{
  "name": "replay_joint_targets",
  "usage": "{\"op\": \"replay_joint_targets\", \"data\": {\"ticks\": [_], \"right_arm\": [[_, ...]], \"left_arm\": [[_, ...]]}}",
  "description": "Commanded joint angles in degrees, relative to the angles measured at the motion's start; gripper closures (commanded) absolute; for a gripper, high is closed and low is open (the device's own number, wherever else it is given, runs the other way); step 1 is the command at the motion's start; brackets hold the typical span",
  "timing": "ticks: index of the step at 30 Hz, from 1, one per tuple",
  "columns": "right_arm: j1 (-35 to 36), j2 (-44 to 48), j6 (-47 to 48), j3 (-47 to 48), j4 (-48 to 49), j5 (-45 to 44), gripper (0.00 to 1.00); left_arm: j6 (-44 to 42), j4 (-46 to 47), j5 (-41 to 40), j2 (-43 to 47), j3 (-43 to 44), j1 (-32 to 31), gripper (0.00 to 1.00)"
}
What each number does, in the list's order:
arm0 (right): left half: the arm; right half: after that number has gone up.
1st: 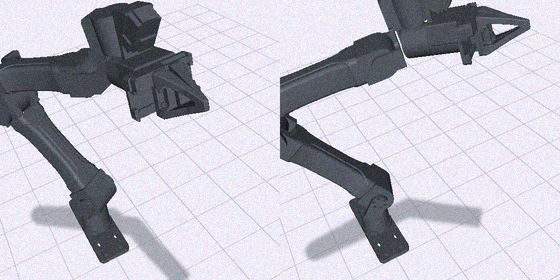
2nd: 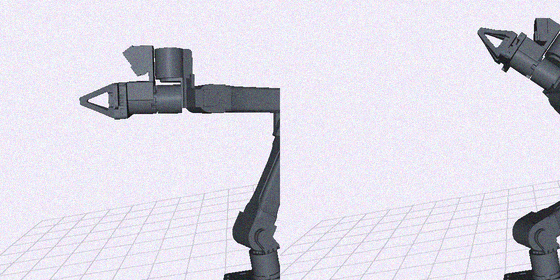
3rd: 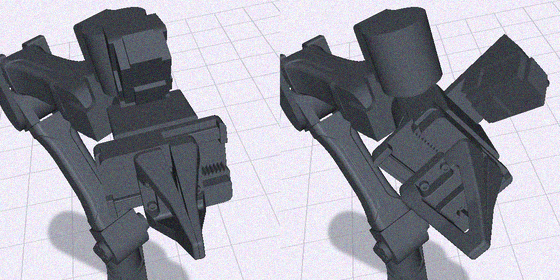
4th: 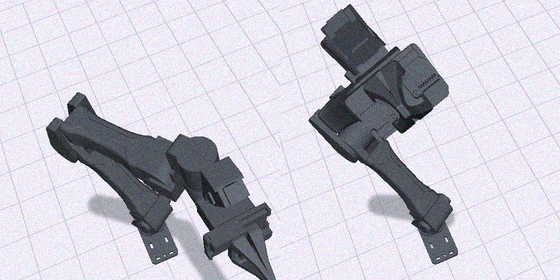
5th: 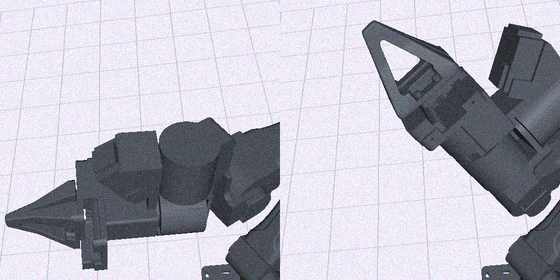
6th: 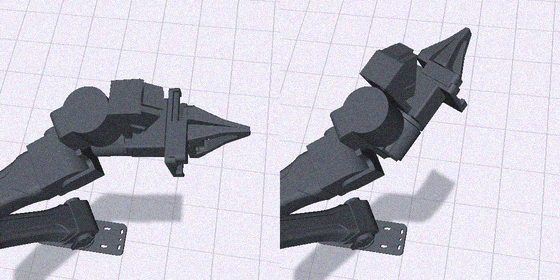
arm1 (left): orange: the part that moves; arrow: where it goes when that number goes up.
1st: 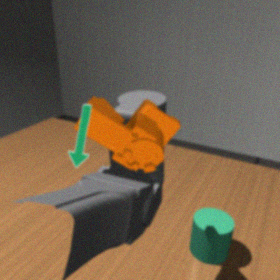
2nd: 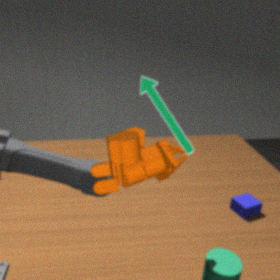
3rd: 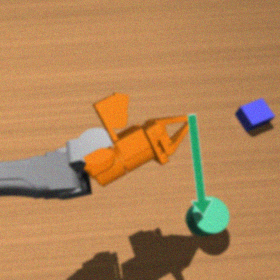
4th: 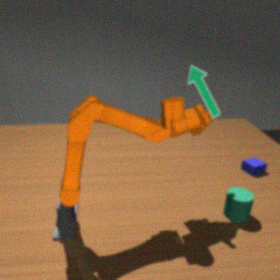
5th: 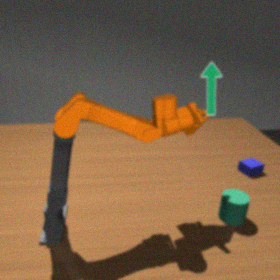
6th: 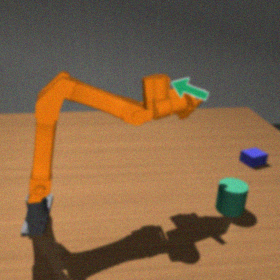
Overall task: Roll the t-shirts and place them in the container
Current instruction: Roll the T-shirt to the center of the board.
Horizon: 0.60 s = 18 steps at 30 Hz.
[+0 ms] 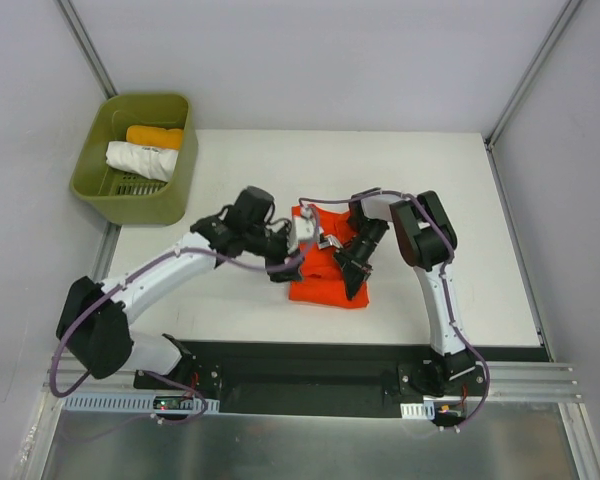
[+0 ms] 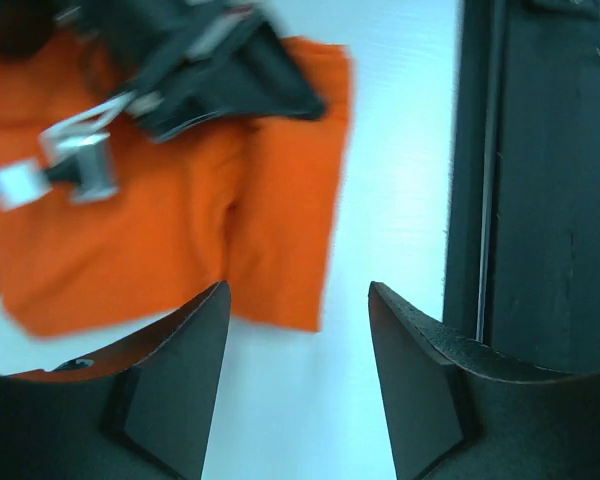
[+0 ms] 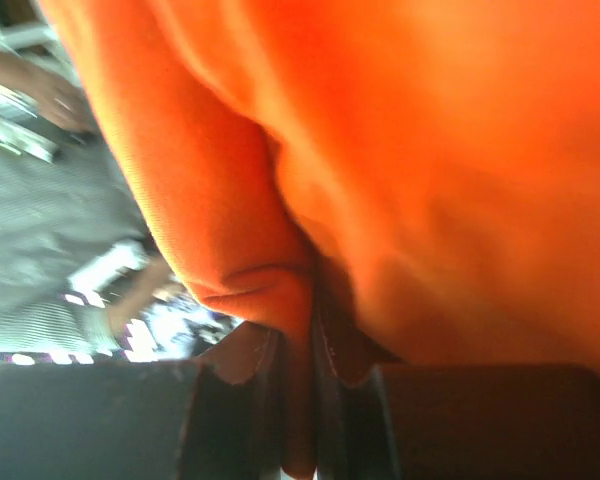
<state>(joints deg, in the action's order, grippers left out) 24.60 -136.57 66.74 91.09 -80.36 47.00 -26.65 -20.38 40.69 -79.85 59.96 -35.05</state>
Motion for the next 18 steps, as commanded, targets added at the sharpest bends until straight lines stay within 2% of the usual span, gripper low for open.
{"op": "replay_joint_targets", "data": {"ticks": [1,4,9,18], "right_arm": [[-3.2,-4.3,-3.4,4.2,-7.6,3.7,0.92],[-4.2,-6.1,-3.4,5.8,-9.5,5.1,0.92],[-4.3,-6.0,-2.8,5.8,-9.8,5.6,0.92],[-4.0,-6.7,-3.3,6.4,-10.2,5.1,0.92]], "left_arm": [[-17.0,4.5,-13.9,3.6,-10.3,-11.1,0.43],[-20.5,12.7,-17.5,4.7,-15.6,-15.9,0.43],[-22.7,21.7,-23.2,2.1,-18.7,-18.5,0.43],[-25.1,24.0,-22.2,2.2,-19.0,-18.7,0.42]]}}
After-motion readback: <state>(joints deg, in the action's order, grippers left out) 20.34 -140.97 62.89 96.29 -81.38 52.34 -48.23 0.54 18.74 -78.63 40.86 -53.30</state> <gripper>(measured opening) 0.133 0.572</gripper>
